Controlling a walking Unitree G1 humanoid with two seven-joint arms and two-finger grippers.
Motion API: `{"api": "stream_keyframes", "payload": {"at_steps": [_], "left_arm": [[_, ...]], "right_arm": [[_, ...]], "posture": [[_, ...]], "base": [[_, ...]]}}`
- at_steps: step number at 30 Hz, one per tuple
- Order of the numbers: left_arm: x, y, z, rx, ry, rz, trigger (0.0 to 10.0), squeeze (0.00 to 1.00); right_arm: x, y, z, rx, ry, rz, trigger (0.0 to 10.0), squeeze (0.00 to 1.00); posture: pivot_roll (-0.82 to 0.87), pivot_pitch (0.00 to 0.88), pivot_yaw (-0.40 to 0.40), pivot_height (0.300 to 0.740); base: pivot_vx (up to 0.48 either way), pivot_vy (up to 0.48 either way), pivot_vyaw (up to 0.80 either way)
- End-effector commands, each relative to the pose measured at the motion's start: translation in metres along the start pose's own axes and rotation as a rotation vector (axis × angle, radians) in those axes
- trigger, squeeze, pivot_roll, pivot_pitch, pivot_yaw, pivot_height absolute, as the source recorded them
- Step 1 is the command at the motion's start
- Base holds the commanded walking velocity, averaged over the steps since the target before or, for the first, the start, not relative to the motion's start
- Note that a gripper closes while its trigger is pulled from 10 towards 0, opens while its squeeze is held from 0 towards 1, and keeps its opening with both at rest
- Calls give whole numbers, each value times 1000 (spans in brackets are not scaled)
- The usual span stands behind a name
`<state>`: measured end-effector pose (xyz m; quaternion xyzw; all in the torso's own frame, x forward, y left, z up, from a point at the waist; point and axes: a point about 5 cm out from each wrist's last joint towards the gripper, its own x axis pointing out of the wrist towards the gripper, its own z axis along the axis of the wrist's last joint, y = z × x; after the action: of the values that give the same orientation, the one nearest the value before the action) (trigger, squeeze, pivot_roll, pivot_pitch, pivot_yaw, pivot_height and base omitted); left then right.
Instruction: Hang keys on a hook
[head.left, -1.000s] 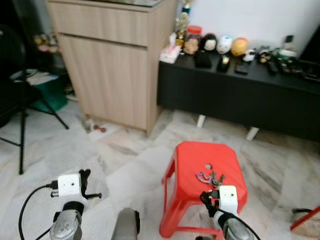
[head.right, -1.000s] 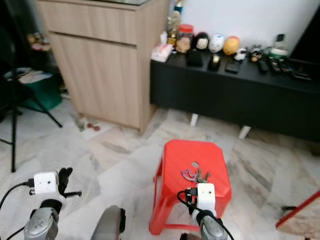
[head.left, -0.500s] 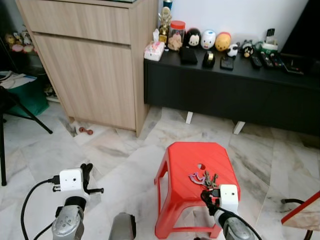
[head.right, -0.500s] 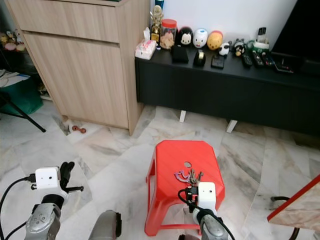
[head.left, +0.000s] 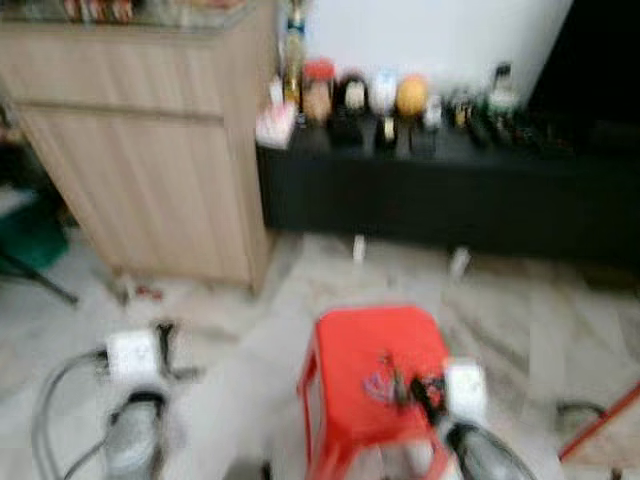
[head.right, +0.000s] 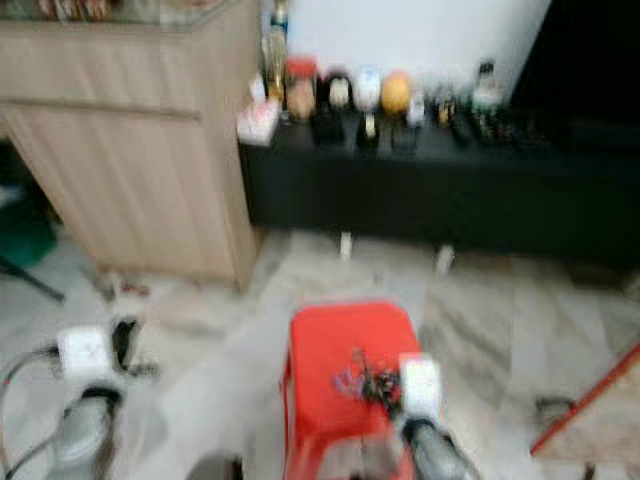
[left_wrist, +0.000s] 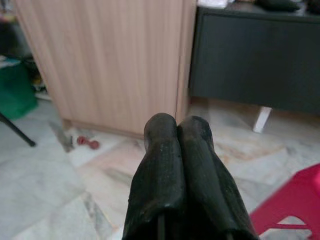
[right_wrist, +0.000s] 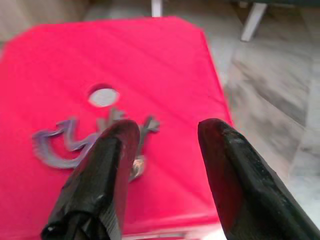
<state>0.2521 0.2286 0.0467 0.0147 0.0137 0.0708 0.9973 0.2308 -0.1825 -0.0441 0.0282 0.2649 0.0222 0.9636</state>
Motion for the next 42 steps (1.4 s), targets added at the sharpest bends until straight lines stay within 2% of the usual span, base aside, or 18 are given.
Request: {"api": "stream_keyframes", "payload": {"at_steps": [1,3,6,7,10,15,18,22,24,25,26,28,33,37,39,42], "left_arm": [[-2,11,-1,22,18,27,10000,0],[-2,11,-2,23,19,27,10000,0],[-2,11,-3,25,22,25,10000,0],[-3,11,-3,27,26,24,10000,0],[-3,11,-4,28,28,24,10000,0],[-4,13,-4,32,33,28,10000,0],[-5,15,-5,35,35,36,10000,0],[-5,16,-5,38,35,37,10000,0],[-5,16,-5,39,36,37,10000,0],[-5,16,-5,40,36,37,10000,0],[-5,16,-5,51,36,33,10000,0],[-5,17,-5,58,36,30,10000,0],[-7,19,-6,60,41,34,10000,0],[-7,21,-6,63,42,38,10000,0],[-7,21,-6,66,42,40,10000,0],[-7,22,-6,69,43,41,10000,0]], "right_arm": [[6,13,7,12,-19,41,10000,0],[5,14,6,10,-11,46,10000,0],[4,14,2,59,9,36,10000,0],[3,17,-3,149,23,58,10000,0],[2,19,-5,270,24,90,10000,0],[2,19,-3,396,15,138,10000,0],[0,13,2,398,-18,137,10000,0],[-5,16,2,440,-14,219,10000,0],[-8,20,-1,463,23,268,10000,0],[-11,23,-6,470,78,291,10000,0],[-13,27,-8,540,104,301,10000,0],[-15,28,-11,577,143,289,10000,0],[-22,34,-6,561,136,347,10000,0],[-25,33,-1,570,141,345,10000,0],[-27,32,0,568,180,324,10000,0],[-25,32,-1,610,209,289,10000,0]], "posture": [[208,52,-87,626],[209,52,-87,626],[208,53,-87,626],[206,57,-85,626],[206,59,-84,626],[207,59,-86,626],[207,59,-87,626],[208,59,-89,626],[206,60,-89,626],[207,60,-91,626],[212,60,-93,626],[216,60,-93,626],[215,60,-93,626],[213,58,-96,626],[211,60,-97,626],[210,62,-95,626]], "base": [[0,0,0],[0,0,0],[0,0,0],[0,0,0],[0,0,0],[0,0,0],[0,0,0],[0,0,0],[0,0,0],[0,0,0],[0,0,0],[0,0,0],[0,0,0],[0,0,0],[0,0,0],[0,0,0]]}}
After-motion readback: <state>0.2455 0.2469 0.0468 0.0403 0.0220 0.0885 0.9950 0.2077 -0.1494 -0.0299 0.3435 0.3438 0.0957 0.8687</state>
